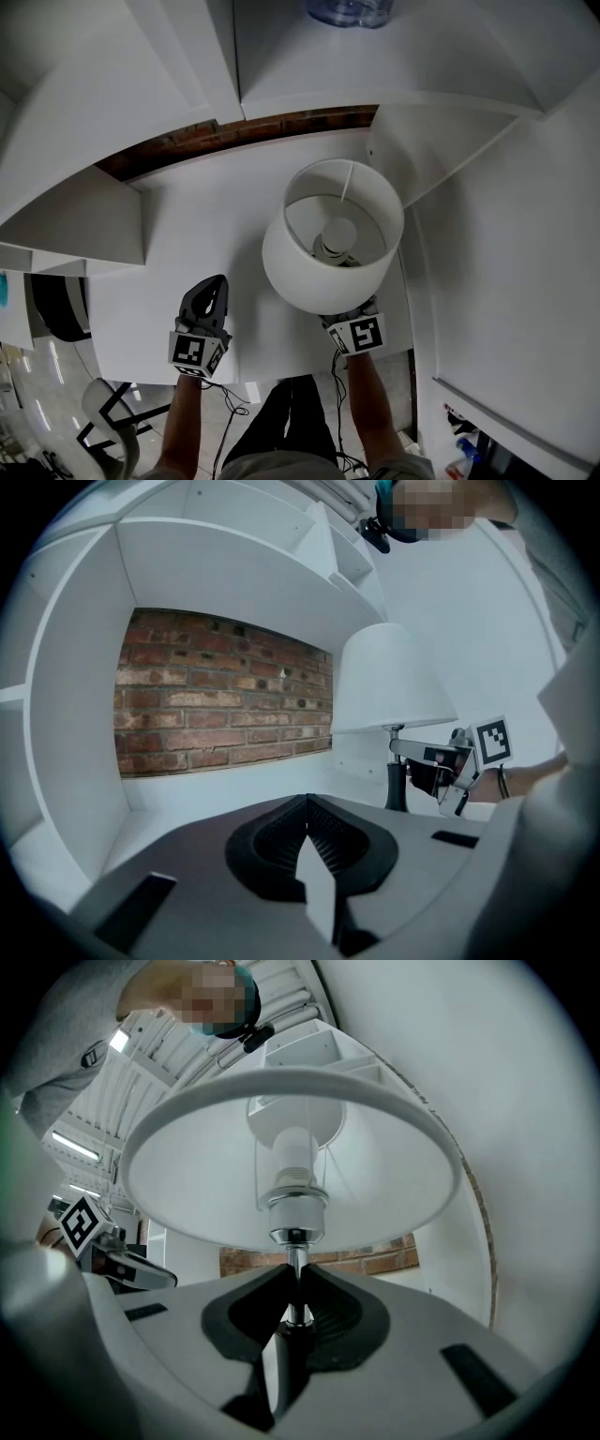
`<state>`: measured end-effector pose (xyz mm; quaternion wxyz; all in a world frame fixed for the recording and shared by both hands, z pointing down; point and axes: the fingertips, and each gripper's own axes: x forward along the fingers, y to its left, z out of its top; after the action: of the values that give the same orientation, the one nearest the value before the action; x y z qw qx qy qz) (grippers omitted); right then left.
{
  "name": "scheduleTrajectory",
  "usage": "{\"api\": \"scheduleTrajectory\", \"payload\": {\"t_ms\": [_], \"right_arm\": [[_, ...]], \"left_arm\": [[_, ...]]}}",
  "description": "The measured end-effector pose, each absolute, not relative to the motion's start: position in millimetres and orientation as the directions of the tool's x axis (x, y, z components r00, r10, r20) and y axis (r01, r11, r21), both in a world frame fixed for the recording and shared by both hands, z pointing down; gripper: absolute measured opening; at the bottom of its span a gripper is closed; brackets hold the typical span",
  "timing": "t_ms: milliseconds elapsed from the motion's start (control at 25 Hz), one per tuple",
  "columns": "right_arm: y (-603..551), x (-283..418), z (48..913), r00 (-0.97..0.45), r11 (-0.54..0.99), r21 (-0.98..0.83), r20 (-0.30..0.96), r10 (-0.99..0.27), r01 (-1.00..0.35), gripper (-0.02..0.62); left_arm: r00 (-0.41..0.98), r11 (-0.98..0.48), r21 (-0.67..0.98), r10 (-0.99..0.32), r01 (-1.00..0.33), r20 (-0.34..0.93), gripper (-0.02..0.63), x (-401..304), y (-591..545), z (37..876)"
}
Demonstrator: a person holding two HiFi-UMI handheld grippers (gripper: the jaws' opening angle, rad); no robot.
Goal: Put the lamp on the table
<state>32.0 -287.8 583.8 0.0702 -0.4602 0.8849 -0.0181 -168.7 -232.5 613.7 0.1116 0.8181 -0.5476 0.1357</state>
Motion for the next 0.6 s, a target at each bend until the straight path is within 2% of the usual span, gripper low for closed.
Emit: {"api": "scheduleTrajectory", "payload": {"t_ms": [600], "right_arm": [[-277.3,28.5,585.3,-0.56,0.569,-0.085,-0.109,-0.822,-0.818,0.072]], "left_arm": [[0.367,-0.374,0.05,-0.865,-0.926,0.343,0.003,-171.7,-219.9,616.3]]}}
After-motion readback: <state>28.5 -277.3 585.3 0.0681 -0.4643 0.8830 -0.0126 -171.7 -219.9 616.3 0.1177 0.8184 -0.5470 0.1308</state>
